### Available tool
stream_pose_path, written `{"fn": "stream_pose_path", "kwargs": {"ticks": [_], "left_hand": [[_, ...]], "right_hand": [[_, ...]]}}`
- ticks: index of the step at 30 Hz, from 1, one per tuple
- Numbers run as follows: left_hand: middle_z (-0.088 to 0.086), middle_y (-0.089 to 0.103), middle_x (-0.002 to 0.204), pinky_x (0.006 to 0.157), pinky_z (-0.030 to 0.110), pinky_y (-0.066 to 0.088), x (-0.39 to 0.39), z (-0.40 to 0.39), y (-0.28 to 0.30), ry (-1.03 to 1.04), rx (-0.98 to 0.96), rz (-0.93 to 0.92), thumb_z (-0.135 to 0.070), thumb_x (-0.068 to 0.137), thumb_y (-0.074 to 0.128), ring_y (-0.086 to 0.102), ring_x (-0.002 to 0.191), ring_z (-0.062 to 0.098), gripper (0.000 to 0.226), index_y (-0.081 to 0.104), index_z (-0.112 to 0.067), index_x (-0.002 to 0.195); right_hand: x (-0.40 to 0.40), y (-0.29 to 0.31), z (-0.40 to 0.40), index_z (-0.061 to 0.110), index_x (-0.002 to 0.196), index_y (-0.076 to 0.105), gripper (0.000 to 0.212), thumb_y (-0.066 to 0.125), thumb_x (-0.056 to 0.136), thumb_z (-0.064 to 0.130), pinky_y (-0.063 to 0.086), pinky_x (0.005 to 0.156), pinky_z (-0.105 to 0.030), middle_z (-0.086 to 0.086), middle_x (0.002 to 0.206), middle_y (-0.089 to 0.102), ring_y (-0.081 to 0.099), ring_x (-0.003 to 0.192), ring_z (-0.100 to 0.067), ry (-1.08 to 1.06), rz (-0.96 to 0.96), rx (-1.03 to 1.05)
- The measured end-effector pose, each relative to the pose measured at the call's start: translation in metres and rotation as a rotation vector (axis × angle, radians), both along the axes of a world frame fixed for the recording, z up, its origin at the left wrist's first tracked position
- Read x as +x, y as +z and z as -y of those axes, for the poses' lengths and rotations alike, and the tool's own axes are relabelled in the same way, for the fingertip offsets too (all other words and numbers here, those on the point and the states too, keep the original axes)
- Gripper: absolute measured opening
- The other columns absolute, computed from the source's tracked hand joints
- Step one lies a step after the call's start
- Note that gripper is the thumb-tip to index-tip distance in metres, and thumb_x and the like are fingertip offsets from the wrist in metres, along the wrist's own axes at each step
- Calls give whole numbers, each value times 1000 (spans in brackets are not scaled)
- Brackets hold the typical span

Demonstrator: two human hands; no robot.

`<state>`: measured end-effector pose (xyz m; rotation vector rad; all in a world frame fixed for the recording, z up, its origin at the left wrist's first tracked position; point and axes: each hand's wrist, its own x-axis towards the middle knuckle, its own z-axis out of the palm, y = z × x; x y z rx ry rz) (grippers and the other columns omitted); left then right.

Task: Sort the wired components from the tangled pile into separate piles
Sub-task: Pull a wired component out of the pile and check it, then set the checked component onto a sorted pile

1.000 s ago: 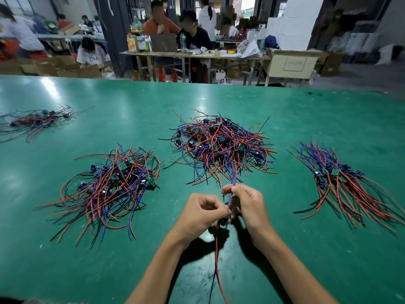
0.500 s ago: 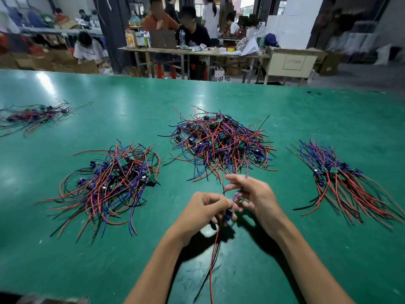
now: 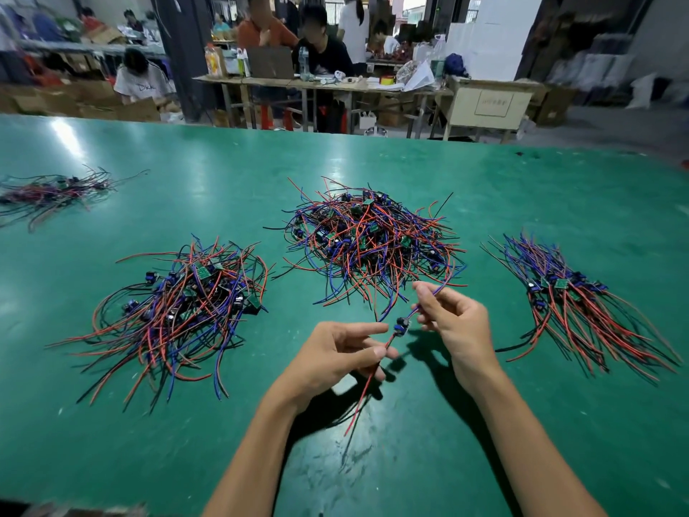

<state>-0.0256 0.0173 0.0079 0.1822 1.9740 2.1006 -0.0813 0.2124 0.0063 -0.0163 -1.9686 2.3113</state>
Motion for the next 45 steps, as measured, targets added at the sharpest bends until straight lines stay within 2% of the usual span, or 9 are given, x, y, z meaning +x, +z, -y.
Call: {"fn": "stream_pose_path", "kwargs": {"ticks": [6,10,14,22,27,30,37,41,45], "left_hand": [[12,78,93,78,30,61,-2,-7,-2,234,-6,-173,-1,84,79,71,75,23,35,72,-12,117],[-11,78,85,68,18,49,-5,-11,-10,443,-292,-518,-4,77,85,70,73,11,29,76,-23,96],[-13,75,88,73,10,46,-8,-13,-21,502,-431,-748,3,76,83,67,77,4,30,77,-21,93],[-16,74,85,74,8,46,-7,-14,-20,534,-423,-648,-10,84,80,69,82,-1,21,75,-25,98],[-12,75,80,63,27,55,-3,-16,-15,449,-348,-502,-13,87,78,67,61,8,23,72,-32,100],[-2,76,79,50,28,55,-1,-16,-13,368,-213,-366,-11,87,78,65,50,17,28,71,-31,105],[5,76,76,56,20,52,-7,-17,-16,388,-131,-265,-17,91,74,69,57,17,6,76,-21,96],[5,75,73,53,14,48,-13,-15,-16,465,-83,-216,-14,96,66,64,57,8,10,76,-15,93],[8,73,71,55,22,52,-16,-14,-18,479,-63,-176,-8,98,62,61,52,12,18,77,-14,90]], "right_hand": [[0,5,-2,20,110,75,33,69,83,38,52,62,-15,2,81,76,69,73,-6,27,-12,-70],[-1,6,-3,17,116,70,32,66,87,29,56,72,-15,-1,86,76,73,83,-9,79,-1,-249],[-1,1,-3,11,120,67,32,63,90,22,57,74,-17,-4,92,77,75,89,-13,90,48,-338],[-1,4,-1,13,102,76,30,75,78,32,57,65,-17,-6,88,78,75,77,-13,10,87,-325],[0,5,2,10,85,75,24,79,78,33,57,59,-18,-8,82,78,74,68,-13,-101,109,-295],[1,1,4,10,88,71,25,72,91,35,59,55,-23,-10,82,78,73,62,-18,-168,98,-127],[-35,24,-37,14,96,76,24,64,99,35,57,51,-35,0,59,69,61,48,-16,-424,-62,313],[-90,65,-106,15,105,78,31,63,94,39,56,86,-41,-17,87,76,72,86,-35,-665,8,842],[-109,61,-133,5,113,71,48,67,92,48,47,89,-41,-26,117,67,61,115,-43,-604,328,1319]]}}
